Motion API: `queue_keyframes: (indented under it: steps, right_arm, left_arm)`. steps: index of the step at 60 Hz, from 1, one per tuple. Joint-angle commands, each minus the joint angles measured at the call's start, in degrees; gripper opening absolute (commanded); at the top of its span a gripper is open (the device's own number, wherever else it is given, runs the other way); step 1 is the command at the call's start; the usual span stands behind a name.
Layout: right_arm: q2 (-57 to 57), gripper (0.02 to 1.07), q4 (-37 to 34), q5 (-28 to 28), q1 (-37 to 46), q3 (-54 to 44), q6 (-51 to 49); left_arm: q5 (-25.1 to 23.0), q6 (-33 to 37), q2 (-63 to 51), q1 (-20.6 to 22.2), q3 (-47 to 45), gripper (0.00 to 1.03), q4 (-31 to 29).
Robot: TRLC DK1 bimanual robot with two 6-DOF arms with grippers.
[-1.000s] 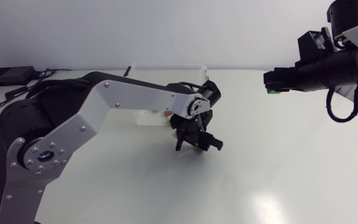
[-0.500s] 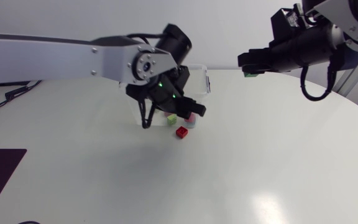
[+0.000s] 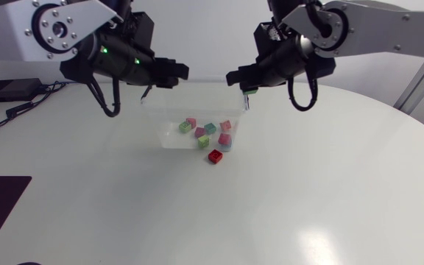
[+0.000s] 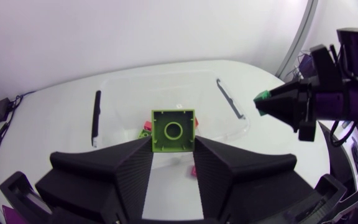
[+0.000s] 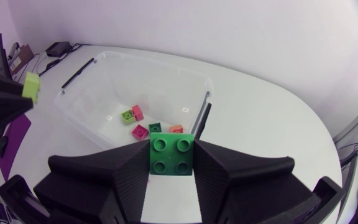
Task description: Place the duplo bricks in the container
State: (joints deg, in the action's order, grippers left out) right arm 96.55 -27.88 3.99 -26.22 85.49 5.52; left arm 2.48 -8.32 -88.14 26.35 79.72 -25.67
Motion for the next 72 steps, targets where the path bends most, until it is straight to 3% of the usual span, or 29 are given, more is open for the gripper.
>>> queue_keyframes:
  steps: [1,18,27,32,38,49,63,72]
  right_arm:
    - [3.4,0.3,1.1,0.8,-0.7,3.1,-0.7]
    - [14.5,0.3,0.5,2.4,-3.0,12.2,-3.3]
    - [18.1,0.59,0.4,3.4,-3.3,14.1,-4.2]
    - [18.2,0.74,0.5,3.7,-3.2,14.1,-4.6]
    - [17.4,0.82,0.7,4.4,-3.1,12.9,-5.0]
    - [12.3,0.84,4.0,4.4,-3.1,7.5,-5.2]
    - [1.7,0.89,9.7,6.2,-4.0,-4.5,-4.6]
    - [-2.0,0.89,10.4,6.7,-5.3,-9.9,-4.6]
  left_arm:
    - [0.3,1.2,1.2,-1.7,-2.1,0.12,2.6]
    - [0.3,2.7,-3.9,-5.8,-3.0,0.14,12.9]
    - [0.3,3.5,-7.4,-6.2,-1.9,0.15,16.1]
    - [0.4,3.8,-9.6,-6.6,-1.3,0.23,17.8]
    - [0.5,3.9,-12.3,-7.6,-0.4,0.27,19.7]
    - [0.5,3.9,-15.0,-8.6,0.8,0.42,22.4]
    - [1.5,4.1,-16.5,-8.3,1.8,0.77,24.0]
    - [2.1,4.1,-16.7,-8.0,1.8,0.88,24.0]
